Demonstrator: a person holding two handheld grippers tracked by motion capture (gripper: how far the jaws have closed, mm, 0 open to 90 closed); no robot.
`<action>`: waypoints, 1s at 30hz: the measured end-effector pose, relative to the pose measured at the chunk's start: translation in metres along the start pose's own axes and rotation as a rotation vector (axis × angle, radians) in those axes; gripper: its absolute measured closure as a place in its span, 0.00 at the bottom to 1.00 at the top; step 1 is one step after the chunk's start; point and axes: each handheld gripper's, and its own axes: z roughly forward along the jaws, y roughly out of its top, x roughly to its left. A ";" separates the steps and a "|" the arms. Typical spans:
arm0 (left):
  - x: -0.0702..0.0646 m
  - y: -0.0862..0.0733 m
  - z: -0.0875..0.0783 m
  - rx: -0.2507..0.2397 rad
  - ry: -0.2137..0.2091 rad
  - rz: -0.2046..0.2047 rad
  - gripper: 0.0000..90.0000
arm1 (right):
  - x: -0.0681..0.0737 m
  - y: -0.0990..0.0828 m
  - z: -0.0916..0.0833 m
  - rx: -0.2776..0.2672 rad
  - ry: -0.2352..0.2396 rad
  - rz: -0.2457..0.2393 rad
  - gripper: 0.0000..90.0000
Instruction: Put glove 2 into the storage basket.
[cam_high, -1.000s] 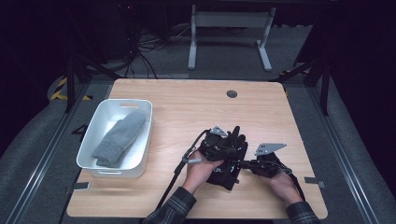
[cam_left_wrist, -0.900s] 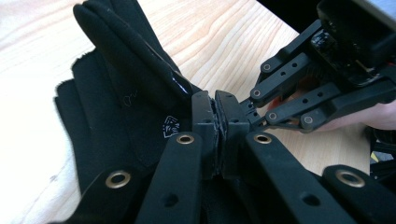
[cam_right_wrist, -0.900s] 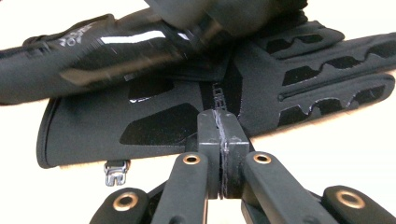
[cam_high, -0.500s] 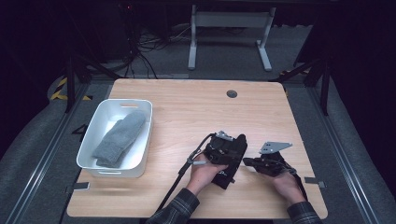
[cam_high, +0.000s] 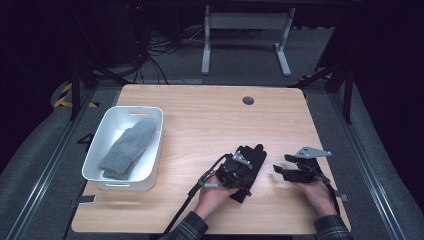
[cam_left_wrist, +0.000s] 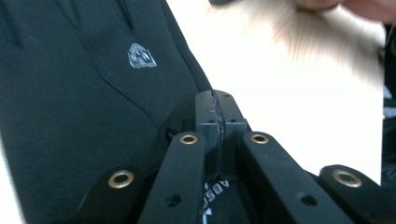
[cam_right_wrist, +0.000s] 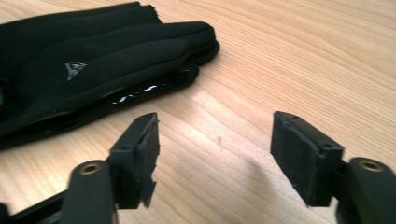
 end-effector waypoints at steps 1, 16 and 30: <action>-0.001 0.000 0.000 0.008 0.001 0.002 1.00 | 0.000 0.000 0.001 0.003 -0.005 0.001 0.34; 0.014 -0.016 -0.030 0.121 0.081 0.012 1.00 | -0.001 -0.005 0.011 0.053 -0.026 -0.018 0.29; 0.025 -0.035 -0.056 0.100 0.086 0.050 0.98 | -0.001 -0.005 0.013 0.056 -0.045 -0.006 0.23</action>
